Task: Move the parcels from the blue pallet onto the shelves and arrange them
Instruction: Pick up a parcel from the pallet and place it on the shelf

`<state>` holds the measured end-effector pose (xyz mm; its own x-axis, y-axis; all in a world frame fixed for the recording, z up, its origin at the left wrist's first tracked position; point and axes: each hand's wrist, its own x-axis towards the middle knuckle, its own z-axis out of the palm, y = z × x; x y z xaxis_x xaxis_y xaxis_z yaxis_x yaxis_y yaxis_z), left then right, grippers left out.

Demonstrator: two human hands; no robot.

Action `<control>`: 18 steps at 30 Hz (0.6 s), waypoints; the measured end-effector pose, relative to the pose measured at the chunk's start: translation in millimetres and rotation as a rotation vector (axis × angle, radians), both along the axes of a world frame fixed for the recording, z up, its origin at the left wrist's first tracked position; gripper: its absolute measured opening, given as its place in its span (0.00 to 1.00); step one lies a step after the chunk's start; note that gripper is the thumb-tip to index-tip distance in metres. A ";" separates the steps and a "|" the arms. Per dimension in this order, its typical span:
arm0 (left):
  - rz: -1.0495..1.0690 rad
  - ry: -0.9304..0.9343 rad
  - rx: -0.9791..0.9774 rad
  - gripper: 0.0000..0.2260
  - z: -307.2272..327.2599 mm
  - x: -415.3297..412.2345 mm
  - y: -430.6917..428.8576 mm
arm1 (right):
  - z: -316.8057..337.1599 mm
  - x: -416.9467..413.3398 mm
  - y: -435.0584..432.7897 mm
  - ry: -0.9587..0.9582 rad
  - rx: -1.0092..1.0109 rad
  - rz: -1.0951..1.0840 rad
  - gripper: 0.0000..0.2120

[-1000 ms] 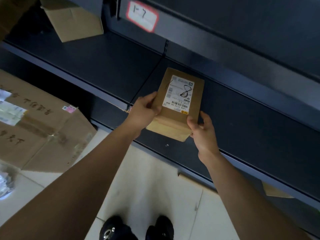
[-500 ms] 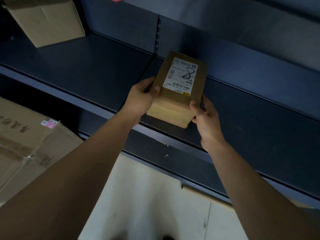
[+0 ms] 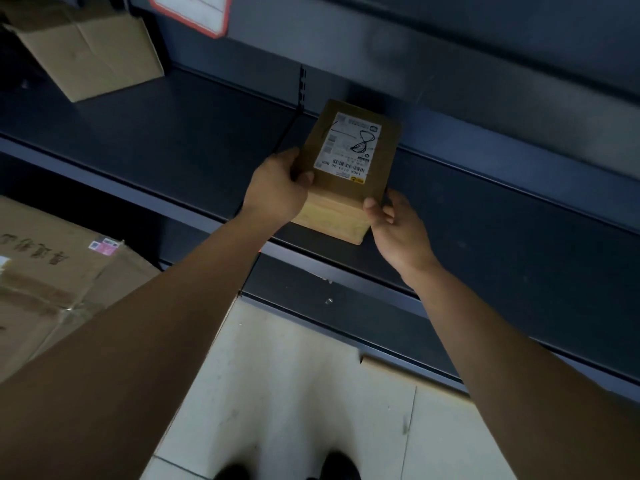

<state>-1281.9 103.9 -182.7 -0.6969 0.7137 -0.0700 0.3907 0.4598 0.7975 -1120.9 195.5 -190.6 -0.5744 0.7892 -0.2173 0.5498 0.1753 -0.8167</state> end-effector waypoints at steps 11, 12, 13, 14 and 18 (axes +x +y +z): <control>-0.350 0.544 -0.401 0.23 45.7 50.2 -19.5 | 58.5 72.3 -22.6 -0.552 0.285 0.121 0.30; -0.382 0.560 -0.415 0.22 51.1 56.0 -21.7 | 64.6 80.0 -26.1 -0.582 0.295 0.120 0.30; -0.416 0.573 -0.426 0.21 56.4 62.2 -23.9 | 70.4 87.7 -30.4 -0.607 0.303 0.114 0.30; -0.452 0.584 -0.431 0.20 62.3 69.1 -26.5 | 75.9 95.4 -35.4 -0.627 0.307 0.102 0.30; -0.618 0.642 -0.415 0.20 85.6 95.7 -36.8 | 98.6 125.7 -59.0 -0.676 0.300 0.015 0.28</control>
